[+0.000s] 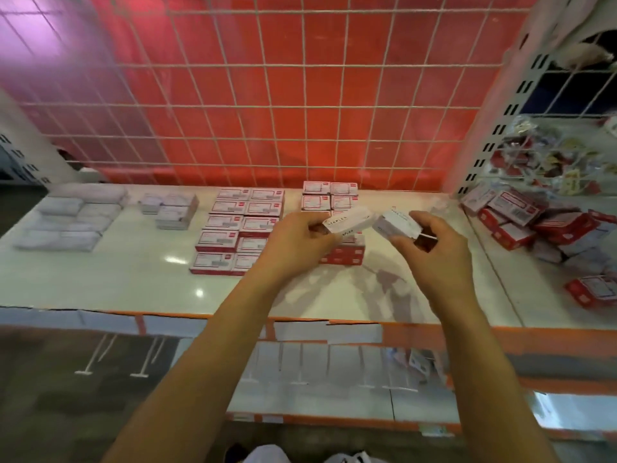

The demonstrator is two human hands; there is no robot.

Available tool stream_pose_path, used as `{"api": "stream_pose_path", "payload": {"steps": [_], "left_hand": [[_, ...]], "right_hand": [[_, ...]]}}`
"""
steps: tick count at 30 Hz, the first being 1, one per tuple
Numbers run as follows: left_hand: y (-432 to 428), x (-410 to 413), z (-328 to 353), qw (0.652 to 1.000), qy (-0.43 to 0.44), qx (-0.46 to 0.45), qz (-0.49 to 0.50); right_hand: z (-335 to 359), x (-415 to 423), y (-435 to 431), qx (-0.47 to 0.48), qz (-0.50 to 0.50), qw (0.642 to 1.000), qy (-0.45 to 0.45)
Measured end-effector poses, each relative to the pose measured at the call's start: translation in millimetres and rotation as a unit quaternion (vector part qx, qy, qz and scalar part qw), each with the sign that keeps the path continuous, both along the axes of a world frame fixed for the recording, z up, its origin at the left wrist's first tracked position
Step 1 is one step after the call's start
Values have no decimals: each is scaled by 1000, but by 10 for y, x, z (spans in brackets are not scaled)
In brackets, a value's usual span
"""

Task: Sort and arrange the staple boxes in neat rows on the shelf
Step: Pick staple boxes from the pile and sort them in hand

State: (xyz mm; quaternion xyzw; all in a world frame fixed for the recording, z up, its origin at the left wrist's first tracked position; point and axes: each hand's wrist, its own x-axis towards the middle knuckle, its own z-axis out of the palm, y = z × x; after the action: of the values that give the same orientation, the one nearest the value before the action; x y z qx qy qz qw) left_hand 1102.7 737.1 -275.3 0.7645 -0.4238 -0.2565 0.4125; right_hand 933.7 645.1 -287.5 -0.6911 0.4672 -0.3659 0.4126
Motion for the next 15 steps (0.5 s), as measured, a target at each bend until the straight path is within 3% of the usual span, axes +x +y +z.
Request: {"api": "stream_pose_path", "payload": {"steps": [15], "left_hand": [[1152,1506,-44,999,41,-1,3]], "right_hand": [[-119,1440,991,51,39,997,-38]]}}
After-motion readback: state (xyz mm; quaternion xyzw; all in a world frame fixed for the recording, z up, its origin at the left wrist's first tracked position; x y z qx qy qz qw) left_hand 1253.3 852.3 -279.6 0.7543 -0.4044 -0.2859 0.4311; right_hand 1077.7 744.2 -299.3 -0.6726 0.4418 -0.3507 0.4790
